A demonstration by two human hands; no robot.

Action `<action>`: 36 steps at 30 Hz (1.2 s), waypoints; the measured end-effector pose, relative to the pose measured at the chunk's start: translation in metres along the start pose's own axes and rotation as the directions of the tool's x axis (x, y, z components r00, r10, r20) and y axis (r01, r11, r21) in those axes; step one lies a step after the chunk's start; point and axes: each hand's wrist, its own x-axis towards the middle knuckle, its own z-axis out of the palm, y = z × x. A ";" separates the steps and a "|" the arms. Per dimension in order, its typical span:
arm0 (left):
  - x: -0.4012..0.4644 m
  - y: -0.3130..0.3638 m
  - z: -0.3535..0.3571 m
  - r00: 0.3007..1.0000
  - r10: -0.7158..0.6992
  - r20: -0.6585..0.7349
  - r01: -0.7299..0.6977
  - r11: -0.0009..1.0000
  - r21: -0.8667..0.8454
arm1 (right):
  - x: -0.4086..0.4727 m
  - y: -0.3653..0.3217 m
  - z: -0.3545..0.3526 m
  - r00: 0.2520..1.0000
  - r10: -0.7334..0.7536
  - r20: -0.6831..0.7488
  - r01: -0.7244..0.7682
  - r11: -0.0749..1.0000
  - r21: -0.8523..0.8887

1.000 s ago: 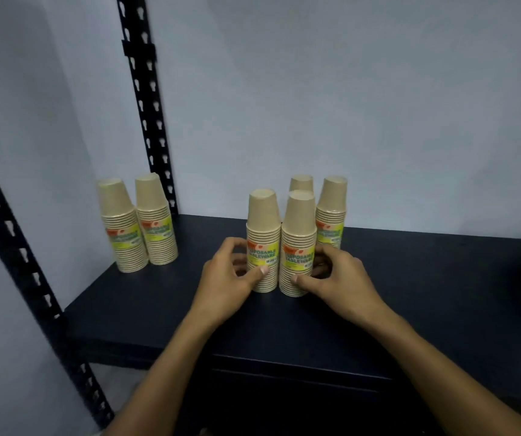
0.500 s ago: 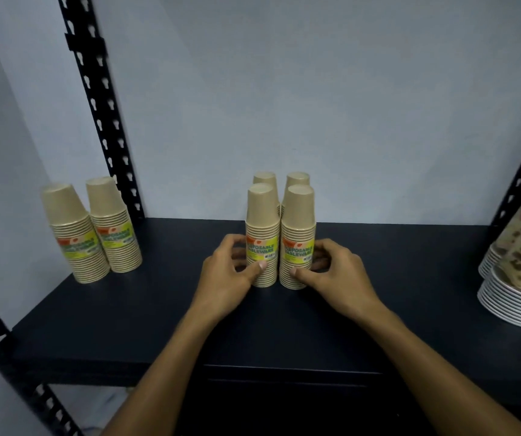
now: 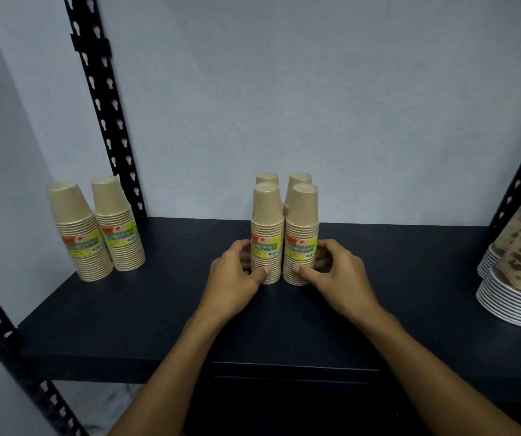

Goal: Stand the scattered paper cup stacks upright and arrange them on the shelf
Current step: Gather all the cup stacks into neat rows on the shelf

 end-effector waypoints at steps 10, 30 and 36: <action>0.003 -0.002 0.007 0.998 -0.016 -0.065 0.017 1.000 0.021 | -0.001 0.000 0.004 1.000 -0.010 -0.014 0.010 1.000 -0.013; 0.000 -0.001 0.010 0.997 0.001 -0.074 0.008 0.991 0.131 | -0.003 0.000 0.004 1.000 -0.022 0.006 0.023 0.997 -0.072; 0.000 -0.001 0.010 0.998 -0.004 -0.065 0.014 0.989 0.150 | -0.003 0.000 0.004 1.000 -0.021 0.016 0.023 0.995 -0.094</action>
